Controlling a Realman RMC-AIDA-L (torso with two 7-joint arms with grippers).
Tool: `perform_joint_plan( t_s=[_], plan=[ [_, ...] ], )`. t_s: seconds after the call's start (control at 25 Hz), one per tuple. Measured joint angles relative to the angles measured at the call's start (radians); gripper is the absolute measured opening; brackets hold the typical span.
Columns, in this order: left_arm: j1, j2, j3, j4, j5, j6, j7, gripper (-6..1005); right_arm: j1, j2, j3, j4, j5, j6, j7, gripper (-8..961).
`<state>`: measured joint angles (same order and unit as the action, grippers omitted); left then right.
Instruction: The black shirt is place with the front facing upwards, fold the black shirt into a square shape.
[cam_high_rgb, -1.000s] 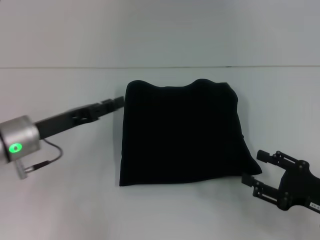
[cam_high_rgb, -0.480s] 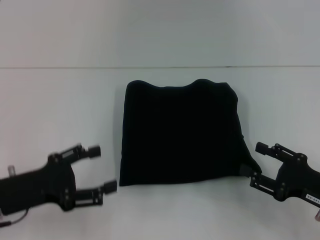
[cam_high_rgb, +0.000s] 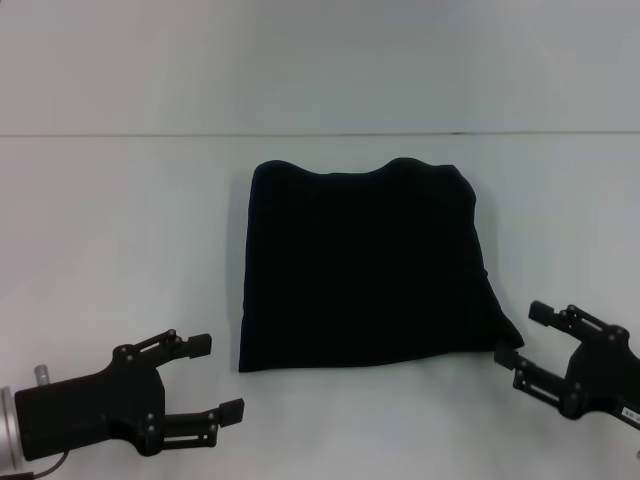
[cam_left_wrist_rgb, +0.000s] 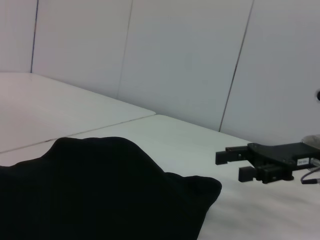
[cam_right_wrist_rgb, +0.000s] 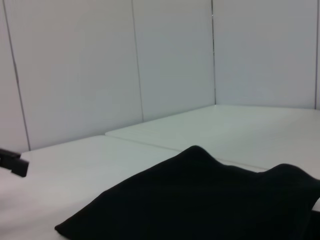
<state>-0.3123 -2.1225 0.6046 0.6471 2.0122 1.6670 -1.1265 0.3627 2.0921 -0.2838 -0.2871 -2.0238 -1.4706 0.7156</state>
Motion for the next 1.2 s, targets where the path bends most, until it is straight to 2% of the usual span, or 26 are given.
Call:
perform_joint_plan(
  t_s=[0.48,1.2],
  plan=[
    [-0.027,0.001,-0.011,-0.004,0.003,-0.038,-0.008,949,-0.021,-0.001,-0.02,0.003,-0.018,0.022,-0.059,760],
    [-0.031,0.0,-0.011,-0.004,-0.004,-0.035,-0.007,949,-0.016,0.0,-0.026,0.01,-0.018,0.016,-0.064,760]
  ],
)
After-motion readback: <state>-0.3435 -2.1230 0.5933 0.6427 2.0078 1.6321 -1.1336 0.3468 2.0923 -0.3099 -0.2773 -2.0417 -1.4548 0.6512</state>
